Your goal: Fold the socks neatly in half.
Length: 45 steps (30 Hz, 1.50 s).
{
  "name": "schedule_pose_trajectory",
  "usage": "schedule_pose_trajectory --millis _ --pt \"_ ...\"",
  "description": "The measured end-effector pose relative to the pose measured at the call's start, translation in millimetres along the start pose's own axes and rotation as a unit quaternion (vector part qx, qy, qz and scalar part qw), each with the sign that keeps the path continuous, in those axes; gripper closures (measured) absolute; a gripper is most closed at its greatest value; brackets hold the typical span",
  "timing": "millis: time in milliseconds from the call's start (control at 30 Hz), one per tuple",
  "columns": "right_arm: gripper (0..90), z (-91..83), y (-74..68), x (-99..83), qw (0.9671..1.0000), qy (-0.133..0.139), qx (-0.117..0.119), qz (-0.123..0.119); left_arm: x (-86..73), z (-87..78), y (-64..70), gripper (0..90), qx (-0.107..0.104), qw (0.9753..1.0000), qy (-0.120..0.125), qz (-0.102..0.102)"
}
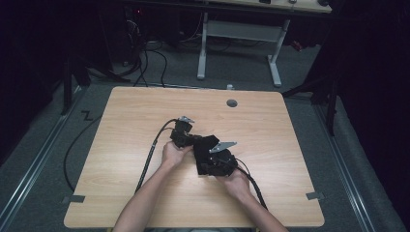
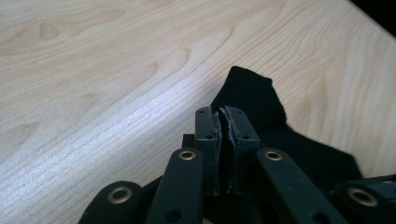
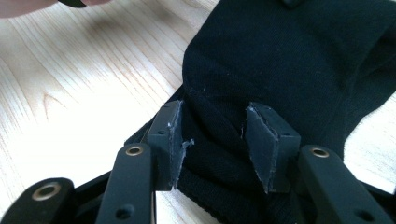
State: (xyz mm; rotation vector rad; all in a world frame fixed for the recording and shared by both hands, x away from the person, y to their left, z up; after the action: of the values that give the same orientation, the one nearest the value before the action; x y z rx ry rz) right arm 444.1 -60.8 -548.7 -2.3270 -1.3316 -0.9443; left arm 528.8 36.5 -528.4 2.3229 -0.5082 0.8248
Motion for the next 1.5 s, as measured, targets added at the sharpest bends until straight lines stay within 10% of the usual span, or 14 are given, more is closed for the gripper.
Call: schedule_pose_trajectory --millis 867,1167,1500 --pt "57.8 13.2 13.8 8.8 0.9988 0.026 -0.039 0.009 0.9 -34.0 45.5 85.7 -0.038 0.9955 0.048 0.072" --pt "57.7 16.4 18.9 12.7 0.9978 0.032 -0.058 0.008 -0.4 -31.9 37.6 85.8 -0.031 0.9959 0.069 0.051" --pt "50.6 -17.0 4.9 13.6 0.9981 0.025 -0.047 -0.031 0.2 -31.5 21.8 85.8 -0.027 0.9968 0.071 0.024"
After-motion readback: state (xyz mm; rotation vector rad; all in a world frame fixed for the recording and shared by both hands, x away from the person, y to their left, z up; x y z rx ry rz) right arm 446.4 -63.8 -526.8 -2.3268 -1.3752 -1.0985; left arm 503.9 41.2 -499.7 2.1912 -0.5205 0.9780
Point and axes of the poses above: each handheld gripper's, and its own axes: z roughly forward along the jaws, x roughly out of its top, y roughly to its right, the point moved 8 cm from there along z, roughly forward along the jaws, and after that the axes turned 10 degrees about -z, right-handed, at the moved point
